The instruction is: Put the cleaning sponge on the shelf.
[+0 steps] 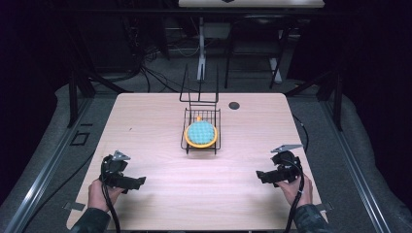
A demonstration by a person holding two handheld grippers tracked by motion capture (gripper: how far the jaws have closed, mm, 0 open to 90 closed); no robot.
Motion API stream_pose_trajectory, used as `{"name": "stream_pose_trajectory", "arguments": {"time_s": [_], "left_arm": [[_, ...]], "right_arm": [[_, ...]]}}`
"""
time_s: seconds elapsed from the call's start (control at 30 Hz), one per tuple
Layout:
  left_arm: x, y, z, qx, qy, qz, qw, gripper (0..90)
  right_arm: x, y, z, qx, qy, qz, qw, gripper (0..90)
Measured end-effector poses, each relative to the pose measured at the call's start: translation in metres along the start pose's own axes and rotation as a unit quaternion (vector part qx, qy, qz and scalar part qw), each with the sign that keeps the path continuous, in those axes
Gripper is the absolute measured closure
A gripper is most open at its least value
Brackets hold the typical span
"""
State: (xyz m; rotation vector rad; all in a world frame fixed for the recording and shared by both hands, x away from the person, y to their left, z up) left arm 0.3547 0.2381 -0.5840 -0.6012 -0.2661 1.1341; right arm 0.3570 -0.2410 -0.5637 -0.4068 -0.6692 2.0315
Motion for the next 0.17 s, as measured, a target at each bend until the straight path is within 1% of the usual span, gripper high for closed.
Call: {"name": "stream_pose_trajectory", "arguments": {"time_s": [0.03, 0.07, 0.13, 0.17], "left_arm": [[-0.0003, 0.0, -0.0001, 0.002, 0.0, -0.001, 1.0, 0.5], [-0.0007, -0.0001, -0.0004, 0.002, 0.0, -0.002, 1.0, 0.5], [-0.0017, -0.0002, -0.0006, 0.004, 0.001, -0.001, 1.0, 0.5], [-0.002, -0.0004, -0.0009, 0.002, 0.001, -0.002, 1.0, 0.5]], "right_arm": [[-0.001, 0.0, 0.0, 0.0, 0.002, 0.004, 1.0, 0.3], [-0.0002, 0.0003, -0.0008, -0.001, 0.0, 0.0, 1.0, 0.5], [-0.001, 0.0015, -0.0016, 0.005, 0.004, 0.003, 1.0, 0.6], [-0.0011, 0.0016, -0.0024, 0.004, 0.003, 0.002, 1.0, 0.7]]}}
Point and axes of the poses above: each handheld gripper's, and its own axes: z roughly backward along the jaws, y roughly out of its underside, x roughly to its left, the point moved 6 cm from there along -z, roughly forward along the jaws, and after that the axes turned 6 degrees about z, right-handed, at the moved point
